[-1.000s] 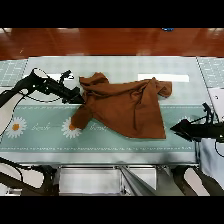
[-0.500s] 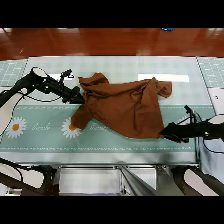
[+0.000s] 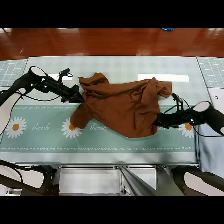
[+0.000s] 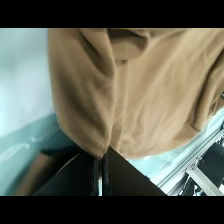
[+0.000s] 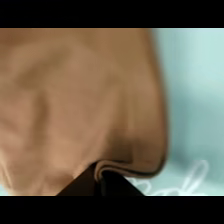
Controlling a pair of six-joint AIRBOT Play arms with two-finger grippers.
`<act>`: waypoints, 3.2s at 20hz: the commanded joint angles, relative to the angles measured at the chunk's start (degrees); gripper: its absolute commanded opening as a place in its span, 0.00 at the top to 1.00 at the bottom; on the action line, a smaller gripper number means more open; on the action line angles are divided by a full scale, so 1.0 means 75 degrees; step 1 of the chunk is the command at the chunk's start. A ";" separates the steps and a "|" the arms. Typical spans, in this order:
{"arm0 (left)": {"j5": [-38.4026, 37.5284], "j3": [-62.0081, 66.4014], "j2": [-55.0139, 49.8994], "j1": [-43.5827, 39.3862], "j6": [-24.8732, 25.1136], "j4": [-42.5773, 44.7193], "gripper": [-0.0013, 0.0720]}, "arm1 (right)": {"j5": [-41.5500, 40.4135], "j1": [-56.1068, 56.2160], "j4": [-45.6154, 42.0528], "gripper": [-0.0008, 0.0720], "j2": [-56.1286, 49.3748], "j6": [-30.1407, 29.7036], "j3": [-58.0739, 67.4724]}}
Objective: Fold the shirts.
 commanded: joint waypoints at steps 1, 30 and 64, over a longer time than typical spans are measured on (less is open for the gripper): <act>0.0035 0.0015 0.0740 0.0216 -0.0079 -0.0052 0.95 | 0.0944 0.0621 -0.0085 0.96 0.0254 0.0070 0.0935; -0.1081 0.3847 0.8169 -0.0487 -0.0647 0.3133 0.95 | 0.3025 0.0618 -0.3008 0.96 0.5686 0.2372 0.8524; 0.1428 -0.4398 0.4208 0.4491 0.0688 0.0746 0.29 | 0.1373 -0.3657 -0.0810 0.42 0.1547 0.0976 0.1737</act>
